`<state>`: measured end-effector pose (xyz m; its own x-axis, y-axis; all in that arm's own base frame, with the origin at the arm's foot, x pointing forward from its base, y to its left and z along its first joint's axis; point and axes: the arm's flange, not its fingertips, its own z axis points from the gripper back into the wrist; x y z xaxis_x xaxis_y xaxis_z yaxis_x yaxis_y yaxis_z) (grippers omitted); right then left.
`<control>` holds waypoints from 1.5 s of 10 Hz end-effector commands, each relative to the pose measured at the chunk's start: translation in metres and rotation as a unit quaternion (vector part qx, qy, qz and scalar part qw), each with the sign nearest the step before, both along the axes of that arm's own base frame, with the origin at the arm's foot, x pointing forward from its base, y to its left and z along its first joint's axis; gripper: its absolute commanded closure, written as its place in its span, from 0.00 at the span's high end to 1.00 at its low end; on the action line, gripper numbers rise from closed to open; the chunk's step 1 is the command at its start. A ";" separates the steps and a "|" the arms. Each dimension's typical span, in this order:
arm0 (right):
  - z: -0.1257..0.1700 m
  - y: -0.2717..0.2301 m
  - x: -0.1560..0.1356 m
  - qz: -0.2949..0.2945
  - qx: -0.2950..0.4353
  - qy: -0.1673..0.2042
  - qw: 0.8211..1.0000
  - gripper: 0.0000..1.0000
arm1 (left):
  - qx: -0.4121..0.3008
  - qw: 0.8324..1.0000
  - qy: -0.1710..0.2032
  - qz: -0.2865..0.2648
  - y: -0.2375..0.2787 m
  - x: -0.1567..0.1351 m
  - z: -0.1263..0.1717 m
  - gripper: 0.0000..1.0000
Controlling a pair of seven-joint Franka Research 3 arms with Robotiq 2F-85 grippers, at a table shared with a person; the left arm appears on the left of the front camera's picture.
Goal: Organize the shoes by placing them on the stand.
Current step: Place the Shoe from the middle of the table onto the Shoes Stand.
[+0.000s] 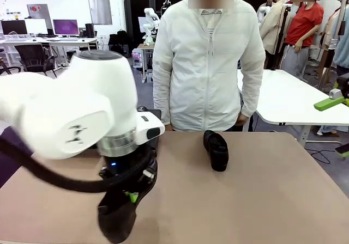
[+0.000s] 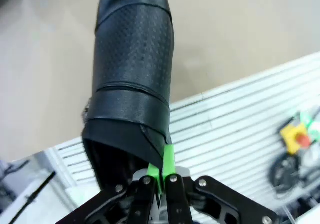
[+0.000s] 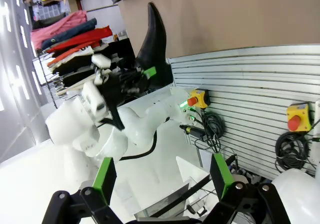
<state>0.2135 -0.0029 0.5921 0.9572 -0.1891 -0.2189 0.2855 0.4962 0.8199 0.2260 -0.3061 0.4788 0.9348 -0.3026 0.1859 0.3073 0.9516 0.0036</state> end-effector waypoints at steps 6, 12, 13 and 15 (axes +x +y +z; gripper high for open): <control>0.000 0.000 -0.001 0.005 0.000 -0.004 1.000 1.00 | 0.026 0.998 -0.055 0.023 0.054 -0.040 0.021 0.00; 0.000 0.000 -0.001 0.005 0.000 -0.004 1.000 1.00 | -0.068 0.960 -0.111 0.249 0.180 0.073 0.074 0.00; 0.000 0.000 -0.001 0.005 0.000 -0.004 1.000 1.00 | -0.084 0.954 -0.120 0.262 0.218 0.097 0.083 0.00; 0.000 0.000 -0.001 0.005 0.000 -0.004 1.000 1.00 | -0.056 0.942 -0.154 0.291 0.274 0.138 0.091 0.00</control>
<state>0.2133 -0.0029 0.5922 0.9573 -0.1891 -0.2185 0.2852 0.4962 0.8200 0.3408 -0.0158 0.5689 0.8284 0.3374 0.4470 -0.3041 0.9412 -0.1470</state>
